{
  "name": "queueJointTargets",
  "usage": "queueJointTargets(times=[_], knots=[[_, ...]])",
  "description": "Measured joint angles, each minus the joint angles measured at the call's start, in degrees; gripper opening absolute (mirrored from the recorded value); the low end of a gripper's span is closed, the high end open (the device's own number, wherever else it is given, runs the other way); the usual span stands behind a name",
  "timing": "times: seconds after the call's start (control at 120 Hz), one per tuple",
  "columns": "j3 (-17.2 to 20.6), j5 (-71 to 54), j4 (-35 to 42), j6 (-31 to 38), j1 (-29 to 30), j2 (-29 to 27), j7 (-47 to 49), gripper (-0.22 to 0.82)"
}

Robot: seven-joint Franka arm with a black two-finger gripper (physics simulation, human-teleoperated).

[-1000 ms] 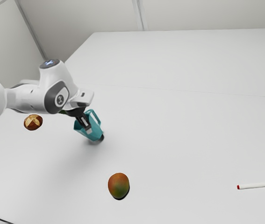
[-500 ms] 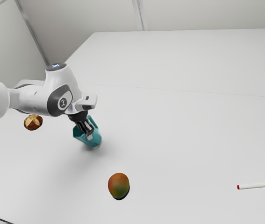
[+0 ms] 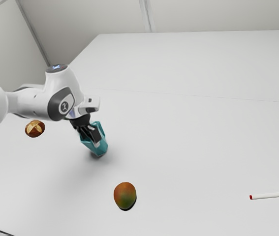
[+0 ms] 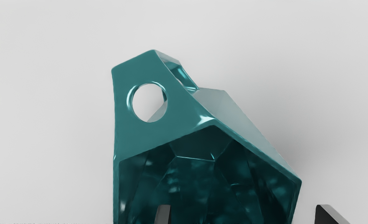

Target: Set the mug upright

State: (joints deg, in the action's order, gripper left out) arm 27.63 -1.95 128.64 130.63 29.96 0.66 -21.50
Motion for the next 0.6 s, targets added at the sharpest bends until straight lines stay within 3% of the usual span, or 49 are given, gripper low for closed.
queueJointTargets(times=[0.208, 0.5, 0.542, 0.6], knots=[[0.18, -0.06, -3.52, -2.41, -0.13, -3.88, 0.9, 0.57], [0.63, 0.86, -22.43, -17.89, -0.18, -3.36, 3.79, 0.6], [-0.75, 0.88, -24.99, -20.64, -2.1, -2.88, 4.62, 0.6], [-8.14, 0.69, -28.82, -24.58, -10.5, -2.23, 5.72, 0.6]])
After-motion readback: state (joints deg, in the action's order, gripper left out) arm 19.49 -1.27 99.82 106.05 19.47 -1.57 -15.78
